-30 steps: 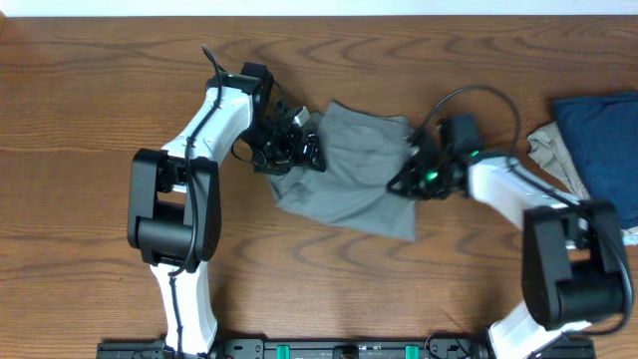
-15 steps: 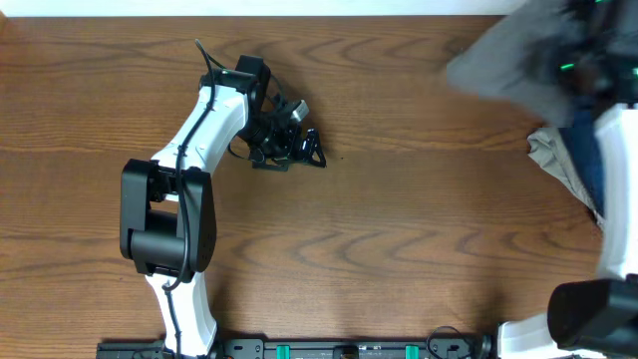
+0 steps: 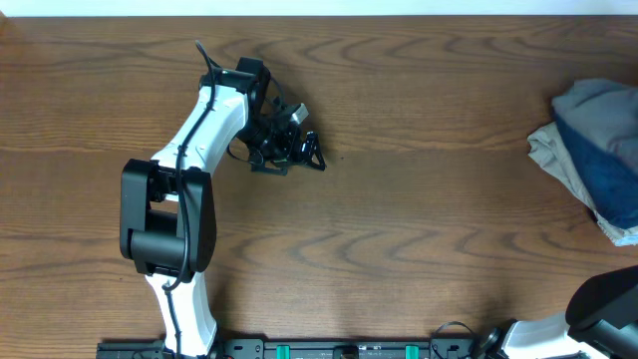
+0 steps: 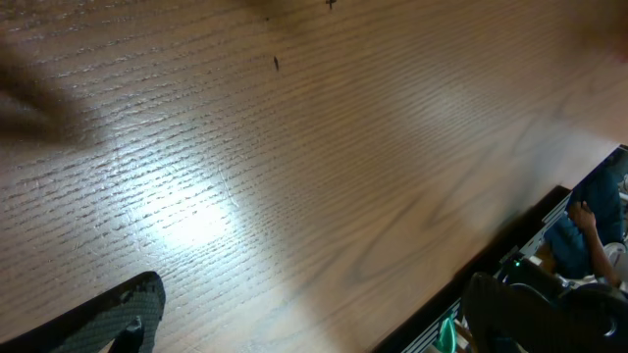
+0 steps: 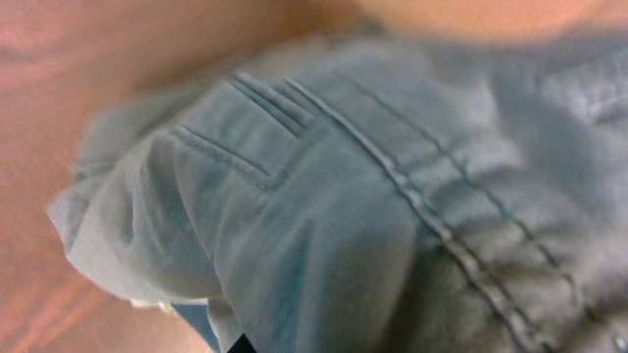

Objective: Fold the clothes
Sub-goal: 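Place the trousers on the clothes stack at right and release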

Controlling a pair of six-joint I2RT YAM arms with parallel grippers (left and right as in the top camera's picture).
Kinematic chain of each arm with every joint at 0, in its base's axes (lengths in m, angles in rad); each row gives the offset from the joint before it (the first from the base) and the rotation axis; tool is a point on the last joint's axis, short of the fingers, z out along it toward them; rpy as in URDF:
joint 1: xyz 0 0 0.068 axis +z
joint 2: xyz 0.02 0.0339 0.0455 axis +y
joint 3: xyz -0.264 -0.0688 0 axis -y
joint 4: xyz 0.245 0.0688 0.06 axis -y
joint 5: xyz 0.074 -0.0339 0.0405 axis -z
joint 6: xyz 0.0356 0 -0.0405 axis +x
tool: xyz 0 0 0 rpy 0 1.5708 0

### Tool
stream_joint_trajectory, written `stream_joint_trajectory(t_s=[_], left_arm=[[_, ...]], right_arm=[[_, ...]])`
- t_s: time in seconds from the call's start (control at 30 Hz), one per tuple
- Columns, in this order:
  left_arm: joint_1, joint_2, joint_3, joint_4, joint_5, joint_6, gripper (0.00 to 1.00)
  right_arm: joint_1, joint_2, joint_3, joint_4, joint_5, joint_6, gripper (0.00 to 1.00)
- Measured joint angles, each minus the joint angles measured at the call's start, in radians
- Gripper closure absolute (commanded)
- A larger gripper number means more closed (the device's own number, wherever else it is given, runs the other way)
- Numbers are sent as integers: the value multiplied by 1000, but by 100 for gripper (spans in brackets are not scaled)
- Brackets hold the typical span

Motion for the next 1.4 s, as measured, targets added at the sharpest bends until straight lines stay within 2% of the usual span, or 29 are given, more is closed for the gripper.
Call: stream_joint_trajectory(t_s=[0.07, 0.1, 0.13, 0.23, 0.37, 0.47, 0.67, 0.87, 1.0, 1.13, 1.4], left_arm=[[0, 0, 0, 0, 0, 0, 2], [0, 0, 0, -1, 0, 0, 2], [0, 0, 0, -1, 0, 0, 2], [0, 0, 0, -8, 0, 0, 2], [0, 0, 0, -18, 0, 0, 2], [0, 0, 0, -28, 0, 0, 2], [6, -10, 0, -28, -48, 0, 2], [31, -134, 0, 4, -186, -12, 1], [42, -257, 6, 27, -281, -37, 0], [42, -341, 22, 31, -343, -50, 2], [42, -359, 23, 24, -383, -55, 2]], right_arm=[[-20, 1, -29, -29, -2, 24, 95], [-35, 1, -45, -41, -3, 42, 85], [-48, 1, -55, -53, -4, 55, 70], [-111, 2, -84, -97, -6, 108, 49], [-204, 2, -91, -146, -47, 155, 38], [-263, 2, -91, -163, -164, 147, 29], [-305, -14, -91, -219, -525, 54, 29], [-284, -74, -91, -345, -731, -33, 24], [-216, -93, -90, -402, -764, -80, 22], [-119, -93, -90, -433, -749, -109, 14], [26, -93, -90, -444, -739, -156, 9]])
